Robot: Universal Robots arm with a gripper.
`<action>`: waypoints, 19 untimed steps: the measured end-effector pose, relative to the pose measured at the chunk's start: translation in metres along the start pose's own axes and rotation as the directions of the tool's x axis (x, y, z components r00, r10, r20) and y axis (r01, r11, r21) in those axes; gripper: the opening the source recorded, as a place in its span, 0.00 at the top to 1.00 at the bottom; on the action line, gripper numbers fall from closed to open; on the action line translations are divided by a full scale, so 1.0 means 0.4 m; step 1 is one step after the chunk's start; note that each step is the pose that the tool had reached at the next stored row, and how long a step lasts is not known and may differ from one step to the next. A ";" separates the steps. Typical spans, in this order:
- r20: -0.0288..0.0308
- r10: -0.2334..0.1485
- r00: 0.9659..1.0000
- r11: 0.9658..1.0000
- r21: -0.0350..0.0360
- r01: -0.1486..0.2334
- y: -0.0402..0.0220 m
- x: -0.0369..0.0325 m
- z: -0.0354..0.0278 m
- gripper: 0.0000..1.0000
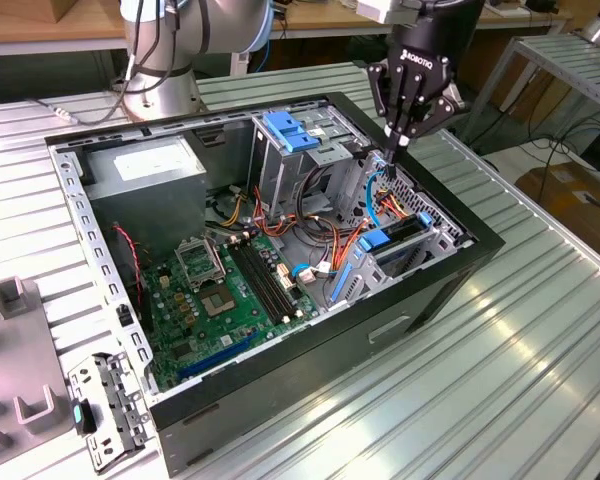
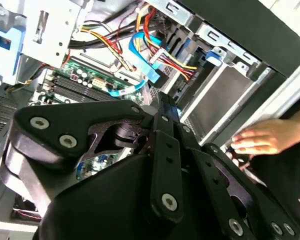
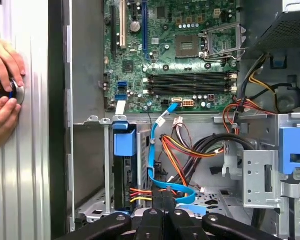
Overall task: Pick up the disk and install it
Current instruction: 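Insert the second disk wire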
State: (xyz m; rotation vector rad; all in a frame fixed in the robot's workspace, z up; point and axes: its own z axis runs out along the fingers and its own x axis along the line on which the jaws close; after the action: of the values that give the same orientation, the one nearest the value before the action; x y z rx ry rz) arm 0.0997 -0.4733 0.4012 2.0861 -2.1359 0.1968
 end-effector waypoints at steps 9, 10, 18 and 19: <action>-0.032 0.012 0.999 1.000 -0.005 -0.013 -0.018 -0.043 0.029 0.89; -0.036 0.013 0.999 1.000 -0.005 -0.013 -0.019 -0.043 0.031 0.83; -0.061 0.016 0.998 1.000 -0.005 -0.017 -0.023 -0.048 0.052 0.76; -0.065 0.017 0.998 1.000 -0.005 -0.017 -0.023 -0.048 0.056 0.76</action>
State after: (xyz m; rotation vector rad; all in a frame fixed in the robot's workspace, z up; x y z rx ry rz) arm 0.1089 -0.4589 0.3754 2.0301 -2.1151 0.2568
